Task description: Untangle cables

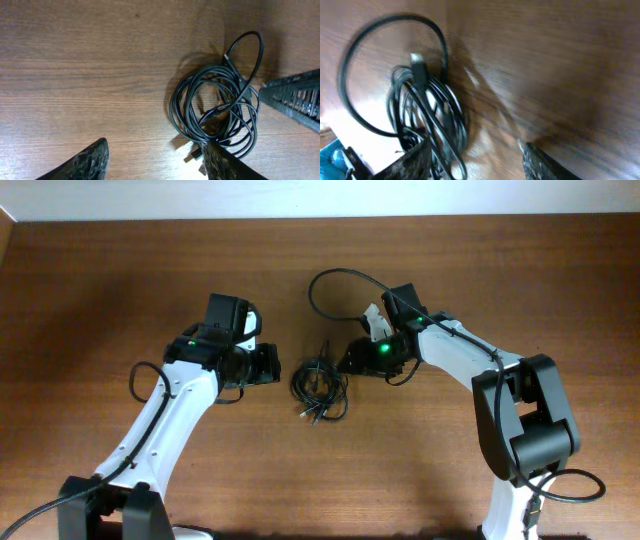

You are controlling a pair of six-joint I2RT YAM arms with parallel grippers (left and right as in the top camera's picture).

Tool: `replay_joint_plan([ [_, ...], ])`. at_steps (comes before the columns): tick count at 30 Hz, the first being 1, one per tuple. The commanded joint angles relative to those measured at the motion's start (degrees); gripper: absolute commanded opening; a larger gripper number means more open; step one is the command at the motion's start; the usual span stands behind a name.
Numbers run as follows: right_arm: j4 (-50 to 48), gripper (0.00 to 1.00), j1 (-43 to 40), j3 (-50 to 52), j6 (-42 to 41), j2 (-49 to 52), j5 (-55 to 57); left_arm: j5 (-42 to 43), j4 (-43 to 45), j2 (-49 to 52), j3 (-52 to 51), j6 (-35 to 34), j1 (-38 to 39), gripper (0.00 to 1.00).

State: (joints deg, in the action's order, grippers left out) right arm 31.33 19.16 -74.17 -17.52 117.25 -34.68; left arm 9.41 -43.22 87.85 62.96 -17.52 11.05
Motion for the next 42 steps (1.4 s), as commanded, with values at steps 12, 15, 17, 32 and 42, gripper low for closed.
replay_joint_plan([
  [12,3.85,0.33,3.08,-0.63,0.74,-1.70,6.27,8.17,10.34,13.70,0.02,3.08,3.89,0.53],
  [15,3.91,0.33,3.23,-0.63,0.59,-1.70,6.25,8.20,11.37,18.21,0.02,3.06,4.57,0.52],
  [17,3.89,0.33,3.69,-0.63,0.59,-1.70,6.27,8.20,11.32,21.40,0.02,3.06,4.57,0.48],
  [32,20.63,0.09,5.57,-0.63,-2.89,-1.70,17.03,-1.46,11.10,22.84,0.02,1.75,4.57,0.14],
  [42,35.67,0.20,4.52,-14.03,-0.22,-1.77,7.67,-4.74,11.30,22.84,0.02,-2.64,4.52,0.20],
])
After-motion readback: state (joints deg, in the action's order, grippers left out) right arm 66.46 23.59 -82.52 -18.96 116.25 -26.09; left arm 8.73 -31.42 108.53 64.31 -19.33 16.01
